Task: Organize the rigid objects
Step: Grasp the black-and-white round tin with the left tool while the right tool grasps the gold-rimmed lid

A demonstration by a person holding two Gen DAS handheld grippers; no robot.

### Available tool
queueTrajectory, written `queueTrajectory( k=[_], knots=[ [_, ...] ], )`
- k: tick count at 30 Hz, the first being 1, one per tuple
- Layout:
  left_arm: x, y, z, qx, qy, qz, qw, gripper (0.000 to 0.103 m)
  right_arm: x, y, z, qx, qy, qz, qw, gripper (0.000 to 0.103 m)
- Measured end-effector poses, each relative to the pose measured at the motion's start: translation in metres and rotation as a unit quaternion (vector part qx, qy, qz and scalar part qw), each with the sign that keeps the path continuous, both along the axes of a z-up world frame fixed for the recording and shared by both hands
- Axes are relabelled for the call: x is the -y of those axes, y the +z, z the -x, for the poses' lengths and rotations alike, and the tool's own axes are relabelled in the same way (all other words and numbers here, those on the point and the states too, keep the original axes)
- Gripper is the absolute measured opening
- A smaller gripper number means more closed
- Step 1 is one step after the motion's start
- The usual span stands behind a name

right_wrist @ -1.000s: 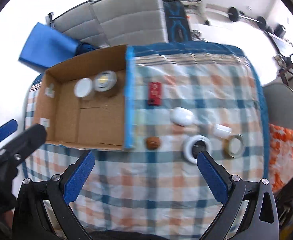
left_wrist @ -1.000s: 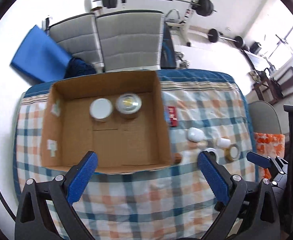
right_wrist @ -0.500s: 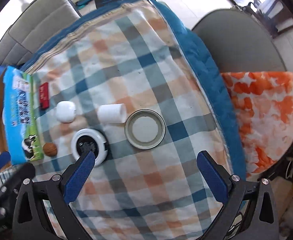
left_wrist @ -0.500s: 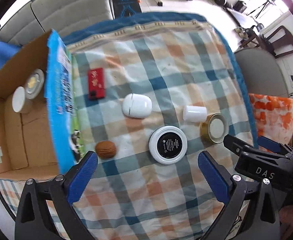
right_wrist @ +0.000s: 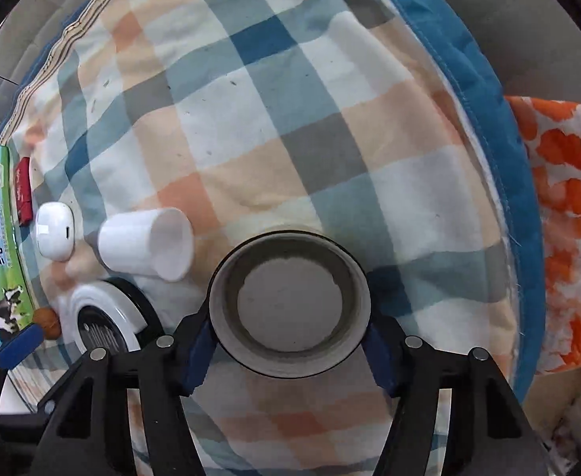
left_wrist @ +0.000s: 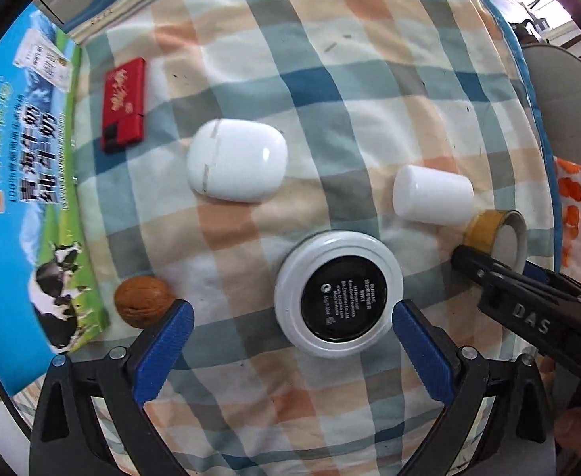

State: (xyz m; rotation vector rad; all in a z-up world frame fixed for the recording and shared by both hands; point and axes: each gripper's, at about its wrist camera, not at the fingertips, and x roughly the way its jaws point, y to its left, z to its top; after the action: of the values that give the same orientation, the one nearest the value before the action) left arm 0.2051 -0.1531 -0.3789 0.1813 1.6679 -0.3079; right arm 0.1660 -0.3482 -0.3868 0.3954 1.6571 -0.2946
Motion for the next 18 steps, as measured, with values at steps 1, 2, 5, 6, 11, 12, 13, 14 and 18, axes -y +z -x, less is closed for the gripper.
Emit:
queueTrajectory(
  k=[1,2,5,6,11,12,13,14,18],
  knots=[
    [0.003,-0.004,0.001,-0.005,-0.004,0.0,1.0,0.103,0.004,0.0,0.004,-0.003,-0.001,-0.003,1.0,0.067],
    [0.006,-0.007,0.002,-0.011,-0.008,0.0,0.9999,0.103,0.007,-0.001,0.007,-0.007,0.001,-0.003,1.0,0.067],
    [0.017,-0.021,0.003,-0.028,-0.016,0.003,0.9995,0.101,0.012,-0.004,0.01,-0.012,0.006,-0.003,1.0,0.067],
    [0.018,-0.026,0.003,-0.031,-0.015,-0.001,0.9994,0.1,0.014,-0.005,0.01,-0.014,0.004,0.001,1.0,0.067],
    [0.013,-0.031,0.008,-0.009,-0.023,-0.014,0.9996,0.077,0.021,-0.01,0.001,-0.018,0.008,0.004,1.0,0.068],
    [0.011,-0.029,0.011,-0.003,-0.033,-0.021,0.9992,0.074,0.019,-0.01,0.002,-0.018,0.012,0.004,1.0,0.067],
    [0.007,-0.028,0.015,-0.004,-0.038,-0.022,0.999,0.074,0.015,-0.01,0.004,-0.022,0.018,0.005,1.0,0.067],
    [0.004,-0.026,0.017,-0.008,-0.039,-0.024,0.9989,0.074,0.008,-0.01,0.008,-0.028,0.024,0.006,0.999,0.067],
    [-0.015,-0.027,0.033,-0.01,-0.041,-0.033,0.9986,0.074,-0.004,-0.012,0.019,-0.046,0.049,0.007,0.998,0.067]
  ],
)
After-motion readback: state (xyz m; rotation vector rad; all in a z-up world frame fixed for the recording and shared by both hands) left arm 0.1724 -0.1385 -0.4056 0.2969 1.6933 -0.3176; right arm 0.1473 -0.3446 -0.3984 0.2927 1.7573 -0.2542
